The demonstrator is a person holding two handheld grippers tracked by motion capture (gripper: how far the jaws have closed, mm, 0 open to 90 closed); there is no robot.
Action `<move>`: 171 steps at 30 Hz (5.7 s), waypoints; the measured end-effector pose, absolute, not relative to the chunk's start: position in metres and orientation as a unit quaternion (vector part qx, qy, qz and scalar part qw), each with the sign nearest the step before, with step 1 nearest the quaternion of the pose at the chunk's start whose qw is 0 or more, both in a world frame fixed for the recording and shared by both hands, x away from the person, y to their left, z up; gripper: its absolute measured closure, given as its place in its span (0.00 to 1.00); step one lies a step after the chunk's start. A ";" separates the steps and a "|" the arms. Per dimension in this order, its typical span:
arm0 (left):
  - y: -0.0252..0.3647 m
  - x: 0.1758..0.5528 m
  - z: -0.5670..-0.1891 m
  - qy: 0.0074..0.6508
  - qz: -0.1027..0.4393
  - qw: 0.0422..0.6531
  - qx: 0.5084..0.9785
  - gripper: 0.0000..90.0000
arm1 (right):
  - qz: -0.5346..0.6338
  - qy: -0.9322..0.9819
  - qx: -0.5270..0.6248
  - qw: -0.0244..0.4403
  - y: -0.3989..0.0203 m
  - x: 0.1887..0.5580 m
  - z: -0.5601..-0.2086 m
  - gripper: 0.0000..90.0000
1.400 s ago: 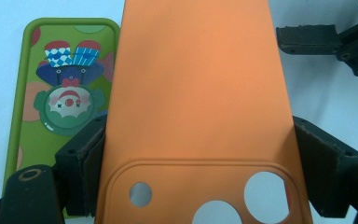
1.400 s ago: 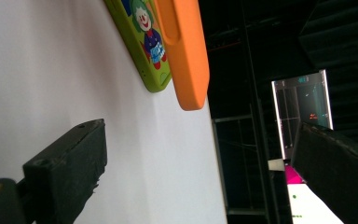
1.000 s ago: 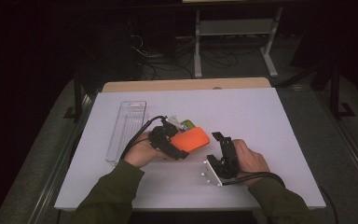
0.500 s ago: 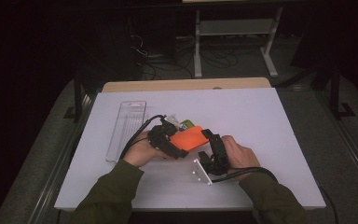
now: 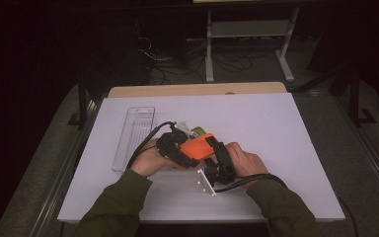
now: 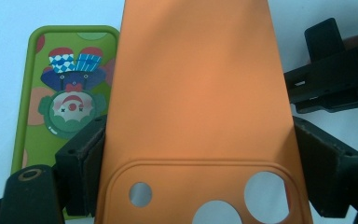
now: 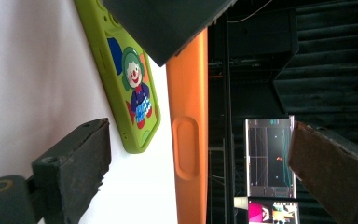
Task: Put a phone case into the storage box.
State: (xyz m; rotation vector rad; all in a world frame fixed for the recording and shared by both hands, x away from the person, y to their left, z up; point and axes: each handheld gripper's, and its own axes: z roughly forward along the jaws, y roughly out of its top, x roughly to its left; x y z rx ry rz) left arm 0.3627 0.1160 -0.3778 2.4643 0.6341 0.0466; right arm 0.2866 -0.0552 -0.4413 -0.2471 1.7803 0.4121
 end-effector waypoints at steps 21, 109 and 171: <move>0.114 0.361 -0.378 0.237 0.018 0.297 0.925 0.17 | 0.155 0.771 -0.115 0.607 -0.050 0.276 -0.444 0.42; 0.129 0.358 -0.366 0.212 -0.023 0.338 0.916 0.00 | 0.143 0.771 -0.100 0.612 -0.063 0.276 -0.440 0.91; 0.136 0.362 -0.368 0.217 -0.007 0.327 0.920 0.00 | 0.262 0.839 0.176 0.443 -0.106 0.308 -0.417 0.91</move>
